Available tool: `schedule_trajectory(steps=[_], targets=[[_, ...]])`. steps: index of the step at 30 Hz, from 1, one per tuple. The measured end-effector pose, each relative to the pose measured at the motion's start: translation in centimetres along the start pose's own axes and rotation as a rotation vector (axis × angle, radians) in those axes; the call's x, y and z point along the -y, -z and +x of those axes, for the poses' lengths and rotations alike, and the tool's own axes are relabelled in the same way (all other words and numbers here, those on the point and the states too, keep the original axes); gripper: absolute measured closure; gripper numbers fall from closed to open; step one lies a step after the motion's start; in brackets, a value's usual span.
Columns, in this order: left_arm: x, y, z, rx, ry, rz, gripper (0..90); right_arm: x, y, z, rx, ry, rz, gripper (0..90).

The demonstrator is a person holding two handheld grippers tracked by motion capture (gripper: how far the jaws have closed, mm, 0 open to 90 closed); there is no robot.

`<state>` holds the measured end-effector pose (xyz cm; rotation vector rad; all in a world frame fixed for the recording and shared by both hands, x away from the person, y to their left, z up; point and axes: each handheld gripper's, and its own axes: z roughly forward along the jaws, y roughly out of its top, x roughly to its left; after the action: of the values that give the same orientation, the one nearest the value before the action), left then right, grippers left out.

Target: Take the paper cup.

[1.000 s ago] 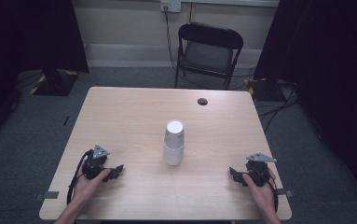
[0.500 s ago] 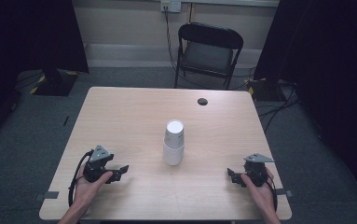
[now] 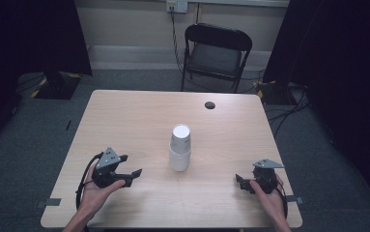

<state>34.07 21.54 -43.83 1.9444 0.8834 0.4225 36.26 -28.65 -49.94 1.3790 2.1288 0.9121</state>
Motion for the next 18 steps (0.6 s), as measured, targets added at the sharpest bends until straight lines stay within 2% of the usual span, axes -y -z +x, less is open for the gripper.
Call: schedule_trajectory(steps=[1,3,5,7,10,14,15,18], targets=[[-0.1,0.1,-0.1,-0.007,0.000,-0.009,23.1,0.0,0.0,0.0,0.003,0.000,-0.001,9.5],[-0.5,0.1,-0.1,0.019,0.014,-0.021,23.1,0.0,0.0,0.0,0.003,-0.002,-0.001,9.5],[-0.9,0.2,-0.3,0.029,0.010,-0.030,23.3,0.0,0.0,0.0,0.003,-0.001,-0.001,9.5],[-1.3,0.1,-0.6,0.016,0.000,-0.029,26.1,0.0,0.0,0.0,0.003,-0.001,-0.001,9.5],[-1.8,-0.1,-0.9,0.021,-0.006,-0.041,26.3,0.0,0.0,0.0,0.003,-0.001,-0.001,9.5],[-2.6,-0.3,-0.8,0.048,0.033,-0.064,26.4,0.0,0.0,0.0,0.004,-0.002,-0.001,9.4],[-2.9,-0.3,-0.8,0.060,0.035,-0.068,26.4,0.0,0.0,0.0,0.004,-0.003,0.000,9.3],[-3.8,-0.2,-0.8,0.058,0.031,-0.079,26.4,0.0,0.0,0.0,0.005,-0.003,-0.001,9.3]])
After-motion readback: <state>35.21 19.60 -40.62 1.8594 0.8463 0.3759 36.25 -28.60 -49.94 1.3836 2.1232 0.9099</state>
